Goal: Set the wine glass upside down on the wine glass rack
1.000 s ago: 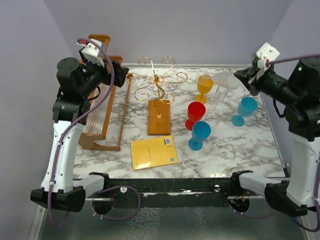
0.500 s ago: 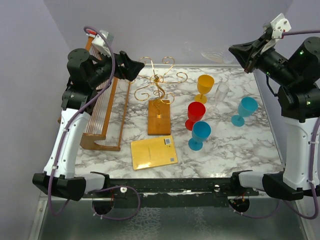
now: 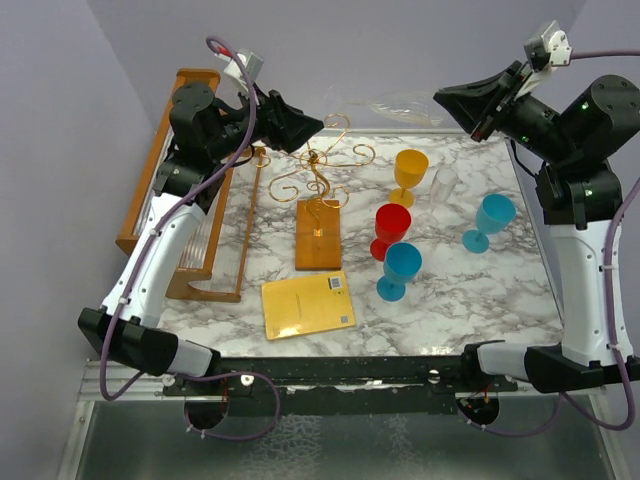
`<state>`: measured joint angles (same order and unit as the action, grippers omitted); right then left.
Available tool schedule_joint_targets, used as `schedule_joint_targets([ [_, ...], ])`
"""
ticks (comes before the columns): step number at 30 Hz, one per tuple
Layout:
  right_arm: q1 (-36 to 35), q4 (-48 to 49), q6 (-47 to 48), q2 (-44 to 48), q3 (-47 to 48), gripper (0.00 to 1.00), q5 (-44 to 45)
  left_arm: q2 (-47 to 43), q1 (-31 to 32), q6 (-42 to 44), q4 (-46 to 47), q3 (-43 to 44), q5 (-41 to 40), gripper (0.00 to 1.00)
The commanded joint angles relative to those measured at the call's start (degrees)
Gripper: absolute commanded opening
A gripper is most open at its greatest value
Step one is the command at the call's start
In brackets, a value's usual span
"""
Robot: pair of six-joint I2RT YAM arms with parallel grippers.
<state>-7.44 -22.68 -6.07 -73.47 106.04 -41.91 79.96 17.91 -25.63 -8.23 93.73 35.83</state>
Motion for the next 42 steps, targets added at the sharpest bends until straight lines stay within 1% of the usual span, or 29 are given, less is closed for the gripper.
schedule_joint_targets([
  [1, 0.1, 6.2, -4.9, 0.9, -2.6, 0.01, -4.3, 1.2, 0.9, -4.0, 5.7, 0.9, 4.0, 0.63],
  [4, 0.1, 7.2, -5.2, 1.4, -4.3, 0.01, -4.9, 1.8, 1.1, -5.2, 6.7, 1.0, 4.5, 0.57],
  [9, 0.1, 8.1, -5.5, 2.0, -5.2, 0.01, -6.1, 2.5, 1.4, -6.2, 6.9, 0.8, 4.3, 0.44],
  [11, 0.1, 8.6, -5.7, 2.3, -5.5, 0.01, -6.7, 2.7, 1.5, -6.4, 6.9, 0.9, 4.3, 0.42],
  [16, 0.1, 8.8, -5.9, 2.6, -5.7, 0.01, -7.3, 3.0, 1.6, -6.4, 6.3, 1.0, 3.5, 0.39],
  [20, 0.1, 8.9, -6.0, 2.7, -5.6, 0.01, -7.7, 2.9, 1.6, -6.6, 6.5, 1.1, 3.5, 0.32],
  [31, 0.2, 10.6, -6.8, 3.1, -7.6, 0.01, -8.8, 2.3, 1.6, -6.7, 8.6, 0.3, 3.9, 0.0],
  [34, 0.2, 10.6, -6.0, 3.2, -8.1, 0.01, -8.5, 1.9, 1.6, -6.6, 9.5, -0.2, 3.9, 0.0],
  [35, 0.1, 10.4, -5.6, 3.3, -8.2, 0.03, -8.4, 1.8, 1.5, -6.5, 9.5, -0.3, 3.7, 0.0],
  [36, 0.1, 10.3, -5.1, 3.4, -8.4, 0.07, -8.3, 1.6, 1.4, -6.2, 9.5, -0.4, 3.6, 0.0],
  [40, 0.2, 9.0, -2.5, 4.0, -8.9, 0.3, -7.7, 0.4, 1.1, -2.4, 7.1, -0.1, 0.8, 0.0],
  [42, 0.1, 7.9, -0.8, 4.3, -8.9, 0.39, -6.7, -0.5, 0.5, 0.3, 5.3, 0.3, -1.6, 0.0],
])
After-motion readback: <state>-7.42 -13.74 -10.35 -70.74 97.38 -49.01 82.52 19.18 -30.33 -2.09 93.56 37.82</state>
